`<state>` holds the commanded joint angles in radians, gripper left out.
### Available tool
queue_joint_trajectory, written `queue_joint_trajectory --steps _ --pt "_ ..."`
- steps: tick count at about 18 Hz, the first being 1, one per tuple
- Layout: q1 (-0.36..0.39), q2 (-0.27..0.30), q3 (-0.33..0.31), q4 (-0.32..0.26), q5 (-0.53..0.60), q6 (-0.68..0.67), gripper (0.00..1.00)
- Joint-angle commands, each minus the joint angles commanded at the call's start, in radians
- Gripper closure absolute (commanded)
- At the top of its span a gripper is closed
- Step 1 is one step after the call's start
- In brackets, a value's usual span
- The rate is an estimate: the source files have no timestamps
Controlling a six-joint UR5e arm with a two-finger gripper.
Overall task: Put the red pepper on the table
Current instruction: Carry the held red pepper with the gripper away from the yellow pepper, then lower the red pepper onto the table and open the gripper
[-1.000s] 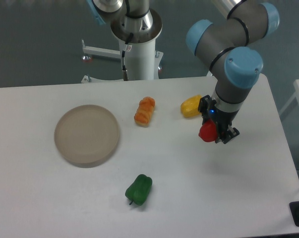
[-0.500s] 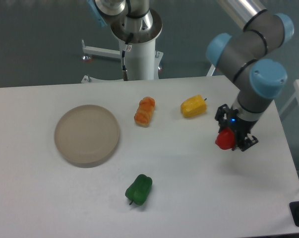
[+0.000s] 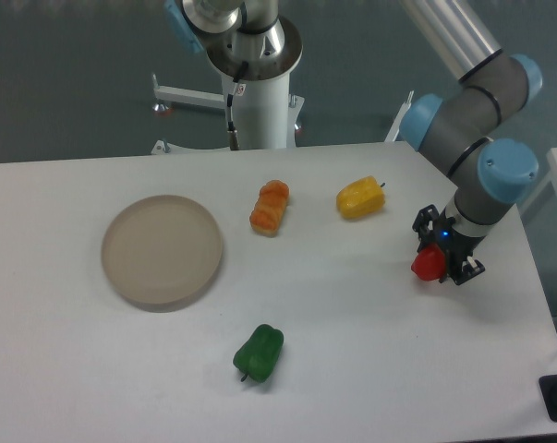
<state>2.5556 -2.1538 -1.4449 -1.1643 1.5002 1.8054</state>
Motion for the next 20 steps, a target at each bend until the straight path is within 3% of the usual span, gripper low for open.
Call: queue_joint_trajectory --steps 3,4,5,7,11,15,16,20 --pt "0.002 0.006 -0.006 0.000 0.002 0.002 0.68" --pt "0.002 0.006 -0.005 0.000 0.000 0.002 0.59" --pt "0.006 0.008 -0.002 0.000 0.000 -0.003 0.43" --pt "0.005 0.009 0.000 -0.002 -0.002 -0.024 0.00" --pt "-0.001 0.022 -0.002 -0.003 -0.009 -0.089 0.00" --pt "-0.043 0.040 0.075 -0.031 -0.006 -0.184 0.00" --pt "-0.072 0.052 0.102 -0.056 0.000 -0.202 0.00" --pt "-0.161 0.081 0.242 -0.251 0.003 -0.205 0.00"
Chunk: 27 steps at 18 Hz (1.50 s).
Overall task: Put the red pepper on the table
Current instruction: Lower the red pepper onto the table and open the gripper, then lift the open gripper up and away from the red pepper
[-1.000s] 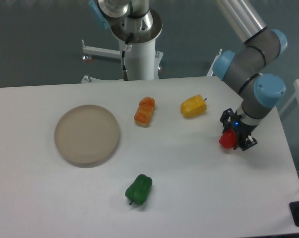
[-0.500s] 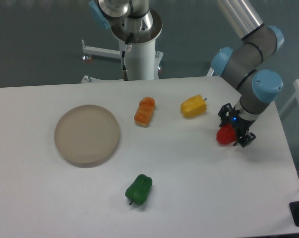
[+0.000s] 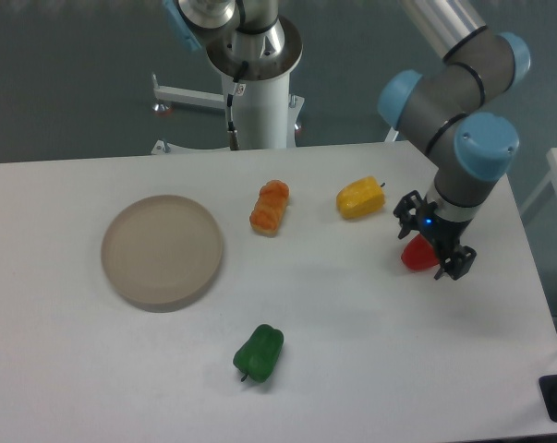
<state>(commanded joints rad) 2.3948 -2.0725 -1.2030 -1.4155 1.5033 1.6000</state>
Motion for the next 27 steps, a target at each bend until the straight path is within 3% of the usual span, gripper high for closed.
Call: queue_joint_trajectory --steps 3,6,9,21,27 --pt "-0.023 0.014 0.017 -0.013 0.015 -0.006 0.00" --pt "-0.095 0.005 0.022 -0.026 0.109 -0.029 0.00" --pt "-0.120 -0.001 0.020 -0.023 0.104 -0.086 0.00" --pt "-0.074 0.060 -0.027 -0.040 0.069 -0.012 0.00" --pt "-0.068 0.064 -0.041 -0.043 0.064 -0.009 0.00"
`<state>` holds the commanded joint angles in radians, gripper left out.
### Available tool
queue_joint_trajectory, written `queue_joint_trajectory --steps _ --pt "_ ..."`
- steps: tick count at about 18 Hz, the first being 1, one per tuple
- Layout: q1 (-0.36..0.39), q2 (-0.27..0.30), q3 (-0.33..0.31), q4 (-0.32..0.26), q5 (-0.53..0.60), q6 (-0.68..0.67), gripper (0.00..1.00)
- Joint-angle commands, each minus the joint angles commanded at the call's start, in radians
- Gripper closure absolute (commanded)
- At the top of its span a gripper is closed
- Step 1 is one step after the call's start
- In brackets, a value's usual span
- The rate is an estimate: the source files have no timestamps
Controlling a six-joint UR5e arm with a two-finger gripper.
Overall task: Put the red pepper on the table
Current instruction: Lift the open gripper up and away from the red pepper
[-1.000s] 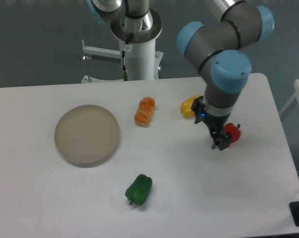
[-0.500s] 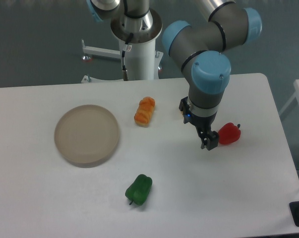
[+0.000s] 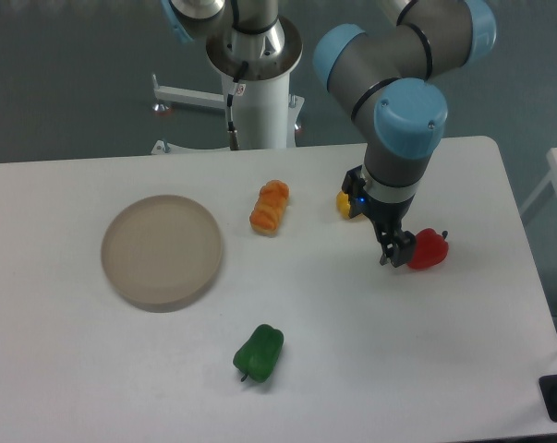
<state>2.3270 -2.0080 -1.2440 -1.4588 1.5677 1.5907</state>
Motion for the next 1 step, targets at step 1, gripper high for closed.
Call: queue_joint_trajectory --steps 1 --pt "0.002 0.003 -0.002 0.000 0.000 0.002 0.00"
